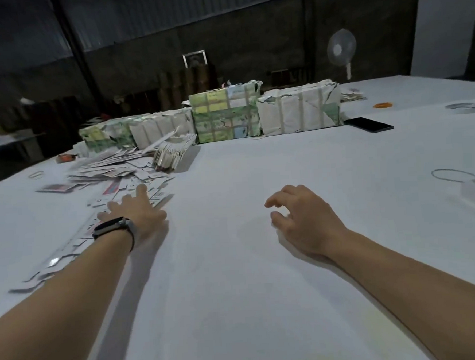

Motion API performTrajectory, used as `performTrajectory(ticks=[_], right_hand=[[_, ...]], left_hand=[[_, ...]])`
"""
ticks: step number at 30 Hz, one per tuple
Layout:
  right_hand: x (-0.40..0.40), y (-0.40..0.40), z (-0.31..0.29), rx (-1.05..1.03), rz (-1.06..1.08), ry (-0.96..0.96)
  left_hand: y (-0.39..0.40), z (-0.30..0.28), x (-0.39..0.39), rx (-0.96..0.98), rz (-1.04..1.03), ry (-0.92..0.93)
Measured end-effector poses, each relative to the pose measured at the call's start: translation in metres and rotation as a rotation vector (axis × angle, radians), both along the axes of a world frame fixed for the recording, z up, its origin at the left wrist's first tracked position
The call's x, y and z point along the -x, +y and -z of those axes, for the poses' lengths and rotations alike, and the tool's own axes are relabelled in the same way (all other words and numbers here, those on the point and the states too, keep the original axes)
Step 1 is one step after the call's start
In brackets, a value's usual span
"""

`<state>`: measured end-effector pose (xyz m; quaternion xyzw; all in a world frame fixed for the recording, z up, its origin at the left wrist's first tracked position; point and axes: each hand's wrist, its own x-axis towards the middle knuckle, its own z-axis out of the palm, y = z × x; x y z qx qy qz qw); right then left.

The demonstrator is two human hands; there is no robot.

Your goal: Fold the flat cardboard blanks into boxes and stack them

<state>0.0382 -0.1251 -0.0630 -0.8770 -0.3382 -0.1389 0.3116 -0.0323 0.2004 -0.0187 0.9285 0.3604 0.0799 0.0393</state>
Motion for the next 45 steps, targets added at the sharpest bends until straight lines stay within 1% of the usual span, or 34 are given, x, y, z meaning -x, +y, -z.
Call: performTrajectory(ticks=[2,3,7,13,16,18,20,24,26,28,30,32,33,36,38,40,42,45], right_hand=[[0.000,0.000,0.001,-0.009,0.001,0.014],[-0.001,0.000,0.001,-0.009,-0.003,0.016],[0.001,-0.001,-0.001,-0.004,-0.010,0.026],[0.001,-0.002,-0.002,0.007,-0.004,0.056],[0.001,-0.001,-0.002,0.015,-0.003,0.058],[0.000,0.000,-0.002,0.021,-0.001,0.058],[-0.001,0.000,-0.002,0.024,-0.002,0.060],[-0.001,0.000,-0.002,0.006,-0.001,0.057],[-0.002,0.000,-0.001,-0.041,-0.003,0.066],[-0.003,0.000,-0.003,-0.184,-0.007,0.126],[-0.003,-0.001,-0.007,-0.406,-0.006,0.241],[-0.002,-0.003,-0.011,-0.579,-0.019,0.355],[-0.002,-0.004,-0.013,-0.637,-0.028,0.398],[-0.001,-0.005,-0.018,-0.802,-0.056,0.503],[0.001,-0.004,-0.017,-0.818,-0.080,0.547],[0.003,-0.002,-0.014,-0.764,-0.115,0.526],[0.004,-0.001,-0.011,-0.718,-0.100,0.450],[0.006,0.000,-0.009,-0.678,-0.051,0.342]], left_hand=[[0.009,0.002,0.005,0.026,0.030,0.062],[0.010,0.002,0.007,-0.020,0.057,0.086],[0.002,0.002,0.011,-0.287,0.160,0.143],[-0.014,-0.004,0.014,-0.609,0.197,0.225],[-0.020,-0.008,0.015,-0.764,0.216,0.180],[-0.026,-0.015,0.013,-0.788,0.254,0.123],[-0.037,-0.025,0.010,-0.757,0.298,0.067],[-0.068,-0.049,0.001,-0.583,0.481,-0.129],[-0.089,-0.058,-0.006,-0.428,0.562,-0.293],[-0.116,-0.061,-0.011,-0.149,0.576,-0.500],[-0.142,-0.055,-0.015,0.227,0.573,-0.622],[-0.166,-0.043,-0.020,0.605,0.568,-0.679],[-0.177,-0.037,-0.021,0.752,0.562,-0.698],[-0.199,-0.015,-0.023,1.120,0.540,-0.748],[-0.210,-0.003,-0.020,1.340,0.524,-0.732],[-0.214,0.006,-0.019,1.437,0.562,-0.719],[-0.216,0.010,-0.017,1.506,0.607,-0.740],[-0.217,0.011,-0.014,1.545,0.666,-0.740]])
